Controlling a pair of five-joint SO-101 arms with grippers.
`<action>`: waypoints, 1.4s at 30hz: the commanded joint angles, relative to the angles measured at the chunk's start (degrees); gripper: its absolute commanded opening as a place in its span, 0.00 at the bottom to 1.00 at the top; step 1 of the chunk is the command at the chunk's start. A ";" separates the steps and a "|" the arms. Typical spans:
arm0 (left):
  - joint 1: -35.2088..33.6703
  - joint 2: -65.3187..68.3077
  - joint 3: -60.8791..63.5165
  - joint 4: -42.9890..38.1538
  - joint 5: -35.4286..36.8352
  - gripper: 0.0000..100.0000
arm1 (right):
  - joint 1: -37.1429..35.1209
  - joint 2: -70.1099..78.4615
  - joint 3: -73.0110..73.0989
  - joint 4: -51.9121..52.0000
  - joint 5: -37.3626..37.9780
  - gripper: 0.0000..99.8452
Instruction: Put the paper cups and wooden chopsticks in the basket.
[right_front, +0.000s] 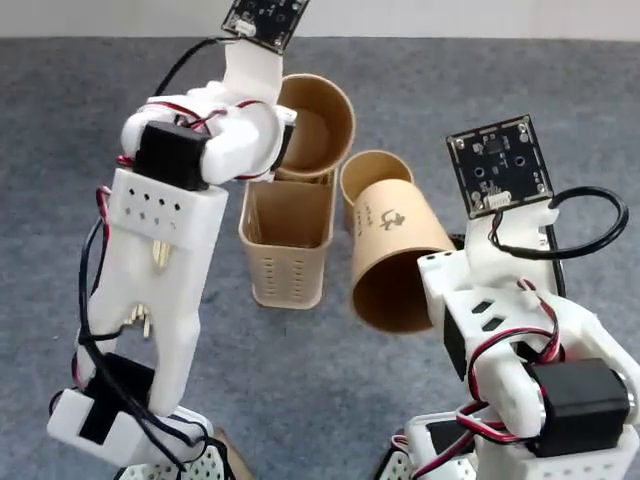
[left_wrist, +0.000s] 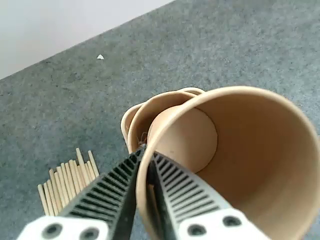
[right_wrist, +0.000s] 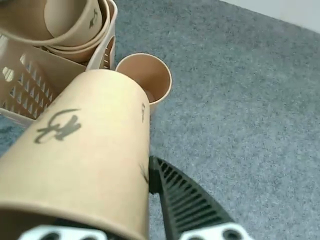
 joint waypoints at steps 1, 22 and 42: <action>-1.98 -1.45 0.31 -1.41 -0.35 0.10 | 0.75 -0.40 -1.71 0.48 -0.62 0.00; -19.65 -1.54 -25.89 5.27 -0.70 0.22 | -5.67 13.05 -2.51 -20.53 -8.09 0.00; -32.40 -1.89 -21.05 6.42 -0.70 0.22 | -12.00 37.05 -19.12 -18.15 -10.81 0.01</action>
